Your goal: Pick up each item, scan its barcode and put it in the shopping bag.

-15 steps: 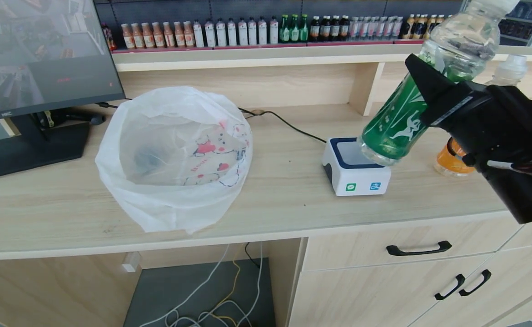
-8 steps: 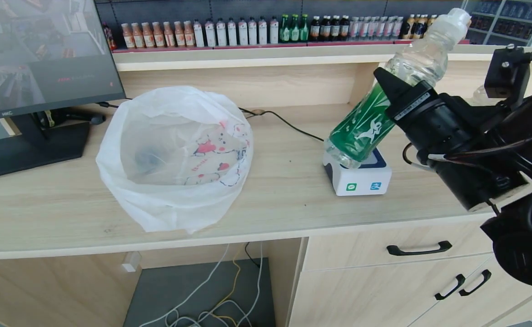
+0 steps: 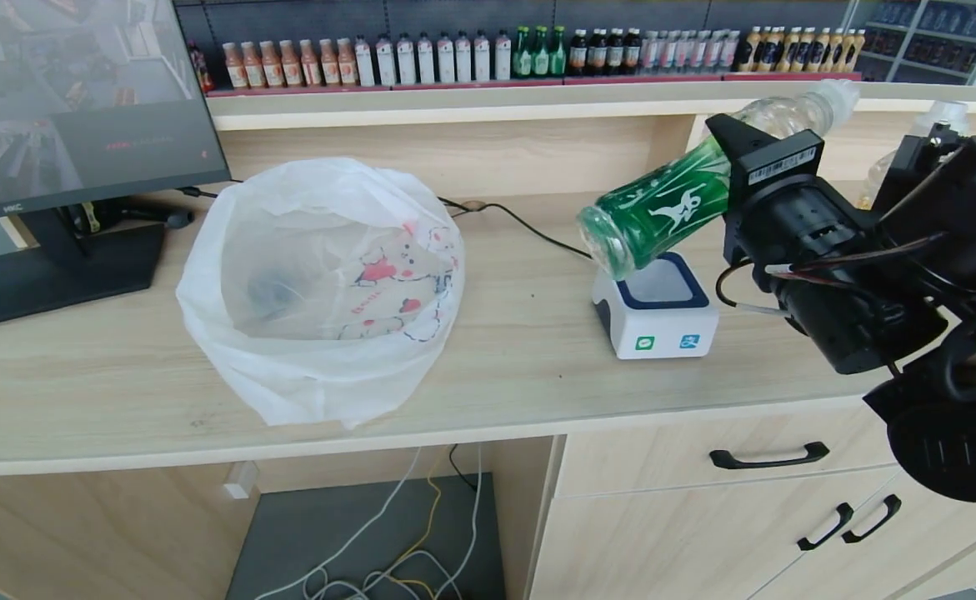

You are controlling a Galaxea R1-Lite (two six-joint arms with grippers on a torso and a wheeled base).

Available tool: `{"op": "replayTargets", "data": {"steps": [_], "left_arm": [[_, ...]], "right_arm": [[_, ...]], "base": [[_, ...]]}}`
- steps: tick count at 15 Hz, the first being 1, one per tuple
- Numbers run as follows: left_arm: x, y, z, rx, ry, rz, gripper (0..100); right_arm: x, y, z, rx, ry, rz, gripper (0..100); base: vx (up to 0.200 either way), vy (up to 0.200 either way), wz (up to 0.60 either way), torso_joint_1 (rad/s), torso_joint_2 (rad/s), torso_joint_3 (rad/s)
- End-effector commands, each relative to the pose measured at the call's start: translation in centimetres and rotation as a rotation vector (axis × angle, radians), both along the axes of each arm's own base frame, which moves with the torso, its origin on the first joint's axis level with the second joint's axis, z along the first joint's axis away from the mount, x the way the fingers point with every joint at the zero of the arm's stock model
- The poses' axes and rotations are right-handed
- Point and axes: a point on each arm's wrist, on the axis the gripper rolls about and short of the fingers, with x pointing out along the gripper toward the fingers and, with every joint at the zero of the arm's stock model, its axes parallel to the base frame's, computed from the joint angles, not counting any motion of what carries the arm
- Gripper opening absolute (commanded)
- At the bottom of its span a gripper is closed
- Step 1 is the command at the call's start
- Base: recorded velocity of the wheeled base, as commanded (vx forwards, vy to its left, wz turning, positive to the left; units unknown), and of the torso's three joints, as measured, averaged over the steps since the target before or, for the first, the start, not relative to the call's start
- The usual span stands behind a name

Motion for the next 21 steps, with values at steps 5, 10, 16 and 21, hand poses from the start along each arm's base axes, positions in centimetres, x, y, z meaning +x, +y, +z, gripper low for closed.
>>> {"op": "replayTargets", "data": {"steps": [5,10,16,21], "left_arm": [[0.0,0.0,0.0,0.0,-0.001,0.0,100],[0.0,0.0,0.0,0.0,-0.001,0.0,100],[0.0,0.0,0.0,0.0,-0.001,0.0,100],[0.0,0.0,0.0,0.0,-0.001,0.0,100]], "right_arm": [[1.9,-1.4,-1.7,0.123,0.066,-0.01,0],[2.6,-2.1,-3.3,0.161,0.12,-0.021,0],[3.0,-2.5,-3.7,0.183,0.134,-0.023,0],[3.2,-2.6,-3.8,0.186,0.136,-0.021,0]], "base": [[0.0,0.0,0.0,0.0,0.0,0.0],[0.0,0.0,0.0,0.0,0.0,0.0],[0.0,0.0,0.0,0.0,0.0,0.0],[0.0,0.0,0.0,0.0,0.0,0.0]]}}
